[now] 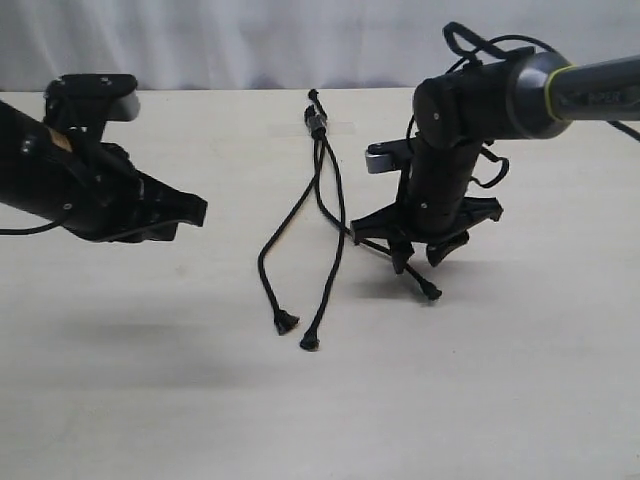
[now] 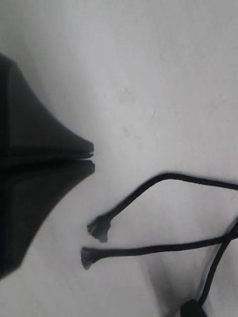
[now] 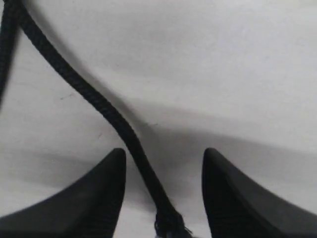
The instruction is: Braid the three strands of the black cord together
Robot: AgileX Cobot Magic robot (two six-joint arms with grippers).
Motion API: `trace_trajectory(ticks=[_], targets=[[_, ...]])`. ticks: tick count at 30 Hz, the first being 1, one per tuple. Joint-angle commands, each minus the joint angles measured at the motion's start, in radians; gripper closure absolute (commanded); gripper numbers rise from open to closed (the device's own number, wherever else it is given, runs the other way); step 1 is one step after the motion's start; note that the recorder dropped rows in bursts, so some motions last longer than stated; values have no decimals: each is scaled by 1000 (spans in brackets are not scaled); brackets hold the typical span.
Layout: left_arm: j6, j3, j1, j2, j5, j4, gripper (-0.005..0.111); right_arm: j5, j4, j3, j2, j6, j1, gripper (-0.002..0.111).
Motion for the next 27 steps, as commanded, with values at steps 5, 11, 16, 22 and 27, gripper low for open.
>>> trace_trajectory(ticks=[5, 11, 16, 22, 27], targets=[[-8, -201, -118, 202, 67, -11, 106, 29, 187, 5, -146, -146, -214, 56], [-8, -359, -211, 381, 103, -1, 85, 30, 181, 34, -217, -146, -303, 56], [-10, -487, -275, 519, 169, 46, 67, -25, 181, 131, -267, -146, -347, 56], [-44, -621, -330, 672, 217, 166, 66, -115, 190, 244, -306, -153, -358, 56], [-102, -676, -356, 752, 243, 255, 66, -144, 190, 293, -306, -157, -358, 56]])
